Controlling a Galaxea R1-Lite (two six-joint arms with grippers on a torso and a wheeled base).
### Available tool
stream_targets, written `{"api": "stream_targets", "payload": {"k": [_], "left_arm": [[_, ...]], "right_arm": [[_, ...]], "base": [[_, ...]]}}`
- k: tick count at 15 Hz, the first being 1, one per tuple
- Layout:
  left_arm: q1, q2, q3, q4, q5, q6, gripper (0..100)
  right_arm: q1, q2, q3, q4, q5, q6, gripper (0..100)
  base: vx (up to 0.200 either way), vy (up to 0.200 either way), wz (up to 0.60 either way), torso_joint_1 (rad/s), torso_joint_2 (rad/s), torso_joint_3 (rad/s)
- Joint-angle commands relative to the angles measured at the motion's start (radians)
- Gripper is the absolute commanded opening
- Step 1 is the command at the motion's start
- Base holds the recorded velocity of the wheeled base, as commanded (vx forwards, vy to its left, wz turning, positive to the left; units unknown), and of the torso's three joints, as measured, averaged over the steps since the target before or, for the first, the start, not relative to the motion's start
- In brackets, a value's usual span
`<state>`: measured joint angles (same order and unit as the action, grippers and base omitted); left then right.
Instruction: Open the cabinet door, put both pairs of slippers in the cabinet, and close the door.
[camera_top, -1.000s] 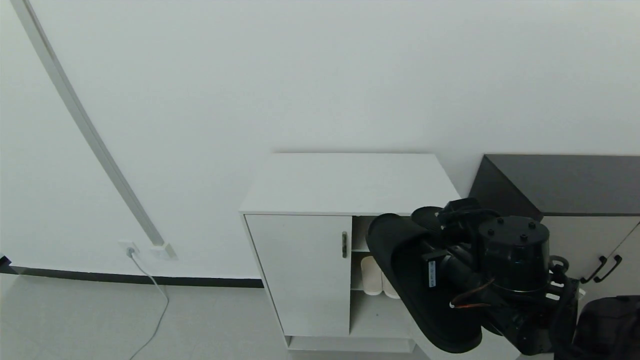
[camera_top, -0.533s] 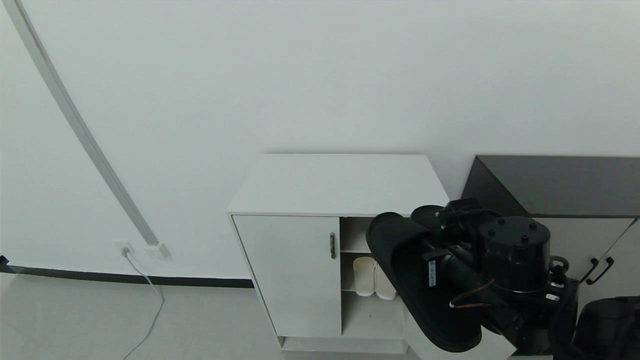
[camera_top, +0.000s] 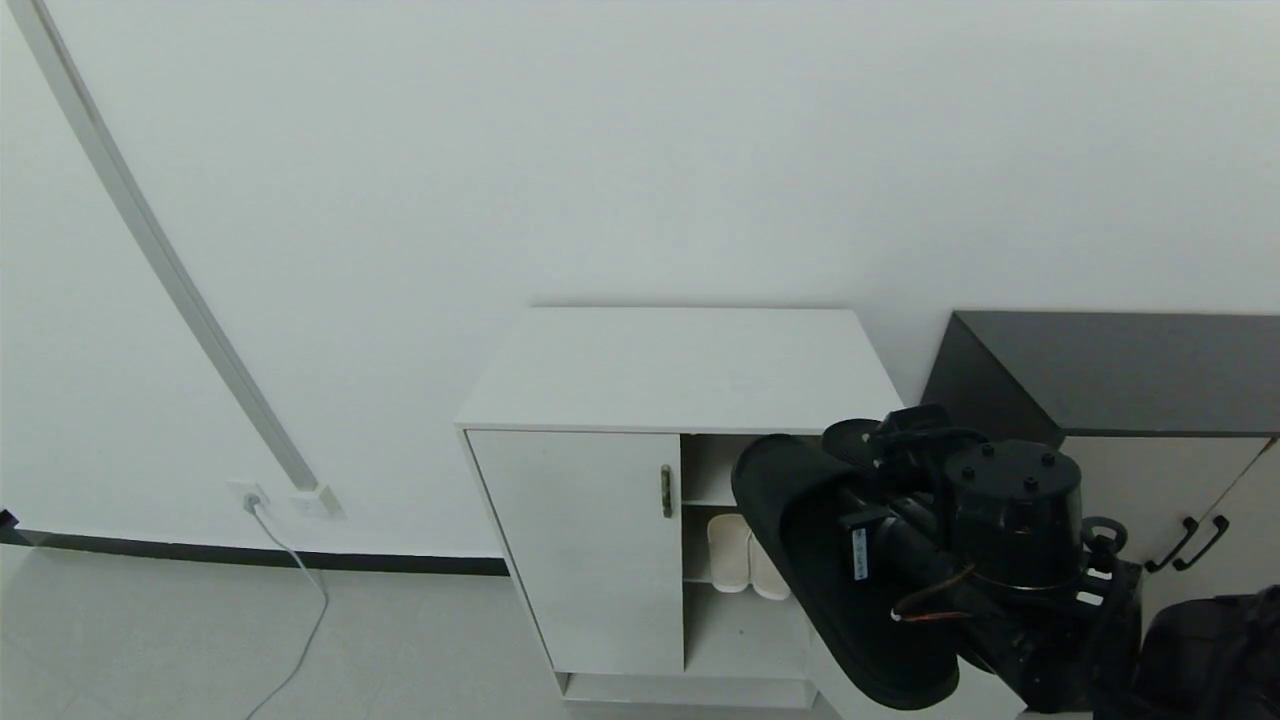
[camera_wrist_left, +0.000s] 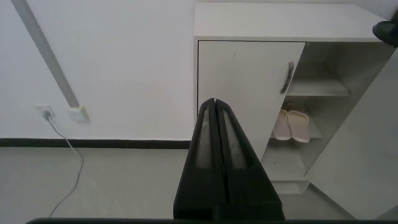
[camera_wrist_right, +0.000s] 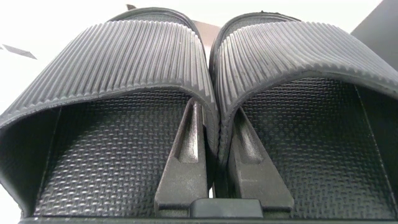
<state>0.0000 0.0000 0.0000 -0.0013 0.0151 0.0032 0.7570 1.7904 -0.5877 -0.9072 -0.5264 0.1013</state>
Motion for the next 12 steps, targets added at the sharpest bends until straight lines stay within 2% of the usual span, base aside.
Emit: {"api": "stream_targets", "payload": {"k": [1,7,12], "left_arm": [[0.0,0.002,0.0,0.0,0.0,0.0,0],[0.0,0.0,0.0,0.0,0.0,0.0,0],[0.0,0.002,0.0,0.0,0.0,0.0,0]], "right_arm": [[0.001,0.015,0.0,-0.001,0.0,0.002,0],[0.001,0.017,0.0,-0.002,0.0,0.002,0],[0.001,0.017,0.0,-0.002,0.0,0.0,0]], "base": [[0.0,0.0,0.0,0.0,0.0,0.0],[0.0,0.0,0.0,-0.009,0.01,0.011],[0.0,0.0,0.0,-0.145,0.33,0.181]]}}
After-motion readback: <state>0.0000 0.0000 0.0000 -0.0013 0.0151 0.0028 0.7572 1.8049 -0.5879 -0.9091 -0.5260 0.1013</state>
